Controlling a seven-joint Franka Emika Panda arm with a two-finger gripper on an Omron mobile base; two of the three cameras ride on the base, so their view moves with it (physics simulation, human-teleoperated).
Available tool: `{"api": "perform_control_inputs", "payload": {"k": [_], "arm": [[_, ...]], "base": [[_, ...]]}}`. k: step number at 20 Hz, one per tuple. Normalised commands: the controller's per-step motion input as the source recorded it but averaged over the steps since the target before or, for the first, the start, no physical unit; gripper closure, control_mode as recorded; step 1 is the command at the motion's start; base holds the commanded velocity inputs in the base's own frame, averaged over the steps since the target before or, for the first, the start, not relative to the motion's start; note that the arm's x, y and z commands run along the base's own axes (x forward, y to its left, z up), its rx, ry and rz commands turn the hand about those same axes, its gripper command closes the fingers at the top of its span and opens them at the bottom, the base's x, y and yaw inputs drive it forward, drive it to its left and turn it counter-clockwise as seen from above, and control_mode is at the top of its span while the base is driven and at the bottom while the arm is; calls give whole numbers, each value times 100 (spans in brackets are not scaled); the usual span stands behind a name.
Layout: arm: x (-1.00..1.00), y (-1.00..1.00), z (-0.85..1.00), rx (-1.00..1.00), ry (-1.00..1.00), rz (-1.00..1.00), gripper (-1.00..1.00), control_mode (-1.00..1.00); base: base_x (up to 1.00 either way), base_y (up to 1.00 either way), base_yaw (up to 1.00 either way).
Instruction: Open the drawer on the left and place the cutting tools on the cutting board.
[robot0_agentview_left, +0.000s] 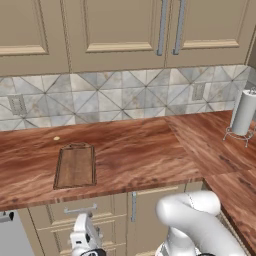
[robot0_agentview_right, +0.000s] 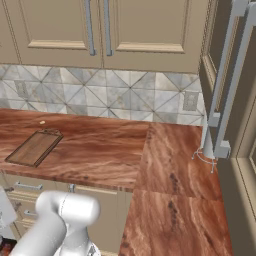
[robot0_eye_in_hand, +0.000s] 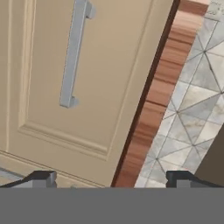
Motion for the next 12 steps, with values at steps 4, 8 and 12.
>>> {"api": "perform_control_inputs", "payload": {"k": [4, 8, 12], "arm": [[49, 20, -22, 2, -8, 1, -100, -100], [39, 20, -32, 7, -5, 3, -100, -100], [47, 10, -33, 9, -7, 4, -100, -100]], "base": [[0, 0, 0], [0, 0, 0], [0, 0, 0]]}}
